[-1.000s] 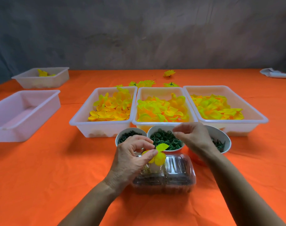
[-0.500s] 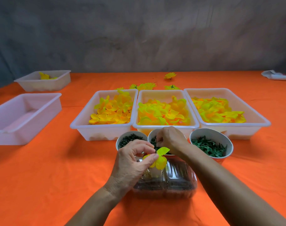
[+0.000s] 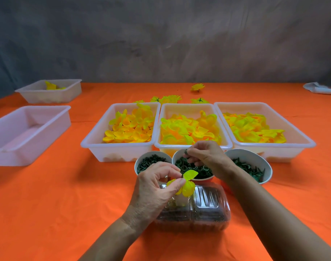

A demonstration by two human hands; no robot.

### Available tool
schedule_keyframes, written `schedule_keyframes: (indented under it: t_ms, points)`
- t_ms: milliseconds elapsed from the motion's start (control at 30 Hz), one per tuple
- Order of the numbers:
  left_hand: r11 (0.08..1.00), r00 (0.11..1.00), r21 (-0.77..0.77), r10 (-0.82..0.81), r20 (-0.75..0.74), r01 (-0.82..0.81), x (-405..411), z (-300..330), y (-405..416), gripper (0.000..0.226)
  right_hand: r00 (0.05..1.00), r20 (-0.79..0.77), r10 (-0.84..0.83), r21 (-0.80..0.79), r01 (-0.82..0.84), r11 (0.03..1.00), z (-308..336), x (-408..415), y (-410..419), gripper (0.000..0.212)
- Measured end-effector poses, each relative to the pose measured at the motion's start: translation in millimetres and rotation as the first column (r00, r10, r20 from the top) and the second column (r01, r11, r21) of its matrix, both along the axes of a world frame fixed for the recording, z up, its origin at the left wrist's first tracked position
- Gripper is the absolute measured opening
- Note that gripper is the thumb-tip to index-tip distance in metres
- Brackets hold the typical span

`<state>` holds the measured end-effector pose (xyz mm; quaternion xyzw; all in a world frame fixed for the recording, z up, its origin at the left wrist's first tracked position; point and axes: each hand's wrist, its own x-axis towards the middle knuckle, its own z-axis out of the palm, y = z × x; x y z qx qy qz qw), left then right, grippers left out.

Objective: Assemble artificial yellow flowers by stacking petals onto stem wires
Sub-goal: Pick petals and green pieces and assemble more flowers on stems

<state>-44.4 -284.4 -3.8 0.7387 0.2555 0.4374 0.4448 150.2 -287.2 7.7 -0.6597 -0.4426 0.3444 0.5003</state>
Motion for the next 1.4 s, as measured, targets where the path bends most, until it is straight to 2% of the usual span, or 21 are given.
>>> schedule_keyframes:
  t_ms: [67,133,233,333,433,600,700,833,933,1233,1400]
  points:
    - [1.000,1.000,0.002,-0.009,0.004,0.009,0.0,-0.1,0.3,0.003,0.989,-0.150,-0.007,0.003,0.007,1.000,0.9,0.7,-4.1,0.010]
    - [1.000,1.000,0.006,-0.014,0.004,0.014,0.1,0.1,0.4,0.003,0.975,-0.220,-0.017,0.013,0.021,1.000,1.7,1.8,-7.1,0.008]
    - [1.000,1.000,0.020,-0.015,0.000,0.015,0.2,0.0,0.9,0.002,0.984,-0.176,-0.012,0.046,0.020,0.999,2.9,1.9,-9.7,0.010]
    - [1.000,1.000,0.022,-0.020,0.001,0.020,-0.2,-0.3,1.1,0.002,0.994,-0.109,-0.018,0.088,0.028,0.996,2.6,-0.2,-11.1,0.020]
    - [0.999,1.000,0.025,-0.022,0.006,0.022,-0.6,-0.1,0.5,0.003,0.989,-0.145,-0.015,0.110,0.031,0.993,1.2,-1.3,-12.7,0.020]
    - [1.000,1.000,0.021,-0.023,0.009,0.022,-0.9,-0.5,0.0,0.003,0.955,-0.295,-0.009,0.159,0.058,0.986,-1.9,-2.7,-17.4,0.009]
    - [1.000,1.000,0.008,-0.020,0.012,0.020,0.0,-1.1,0.8,0.005,0.967,-0.246,-0.062,0.146,0.100,0.984,-1.6,-3.9,-15.2,0.007]
    - [0.999,1.000,0.035,-0.022,0.007,0.021,-0.3,-0.3,1.2,0.008,0.988,-0.116,-0.099,0.132,0.115,0.985,-2.7,-5.7,-10.6,0.017]
    - [0.999,1.000,0.034,-0.022,0.004,0.022,-0.9,-0.1,1.7,0.011,0.989,-0.099,-0.106,0.110,0.117,0.987,-5.0,-5.5,-10.8,0.017]
    - [0.999,1.000,0.041,-0.030,-0.001,0.030,-0.8,-1.3,2.8,0.007,0.898,-0.439,-0.018,0.157,0.096,0.983,10.1,-9.2,-29.6,0.012]
    - [0.999,0.999,0.012,-0.032,0.012,0.032,-0.6,-1.7,2.7,0.007,0.867,-0.493,0.068,0.224,0.051,0.973,27.4,-19.3,-45.4,0.021]
